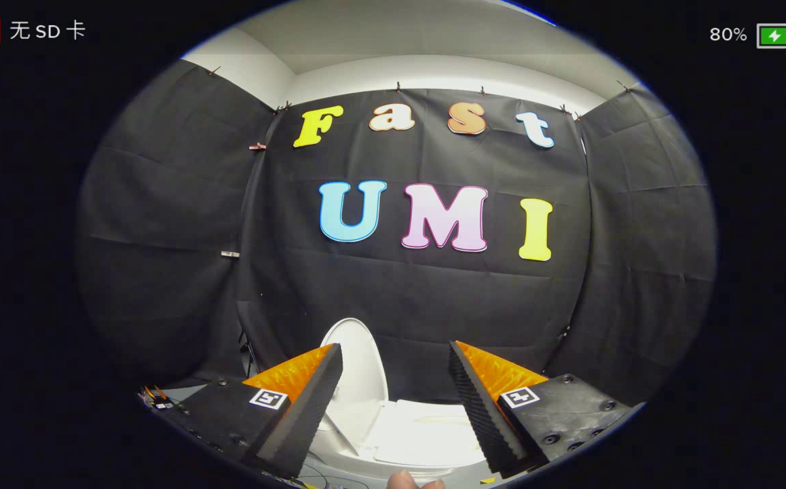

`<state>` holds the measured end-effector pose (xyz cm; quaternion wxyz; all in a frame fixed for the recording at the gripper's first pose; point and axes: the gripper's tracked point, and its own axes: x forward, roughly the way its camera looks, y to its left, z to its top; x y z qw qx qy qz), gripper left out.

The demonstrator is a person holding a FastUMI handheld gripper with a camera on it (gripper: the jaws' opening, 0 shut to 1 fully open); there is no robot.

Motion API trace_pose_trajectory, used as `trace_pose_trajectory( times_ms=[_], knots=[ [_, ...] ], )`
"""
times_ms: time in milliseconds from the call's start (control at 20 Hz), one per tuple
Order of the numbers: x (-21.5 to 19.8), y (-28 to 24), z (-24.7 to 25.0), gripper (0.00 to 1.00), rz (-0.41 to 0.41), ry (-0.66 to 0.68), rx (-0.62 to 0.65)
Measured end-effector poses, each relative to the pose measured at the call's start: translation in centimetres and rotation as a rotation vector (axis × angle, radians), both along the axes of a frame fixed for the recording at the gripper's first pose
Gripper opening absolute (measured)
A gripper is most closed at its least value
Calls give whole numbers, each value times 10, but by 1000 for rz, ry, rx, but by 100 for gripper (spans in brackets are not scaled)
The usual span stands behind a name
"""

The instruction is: Open the toilet lid.

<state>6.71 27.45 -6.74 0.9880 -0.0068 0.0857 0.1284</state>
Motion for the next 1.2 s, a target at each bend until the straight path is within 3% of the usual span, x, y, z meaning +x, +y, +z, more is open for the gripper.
trace_pose_trajectory(
  times_ms=[750,1200],
  knots=[
    [-19,-132,48,98,-153,-91,74],
    [-27,-182,36,98,-267,-105,-2]
  ],
)
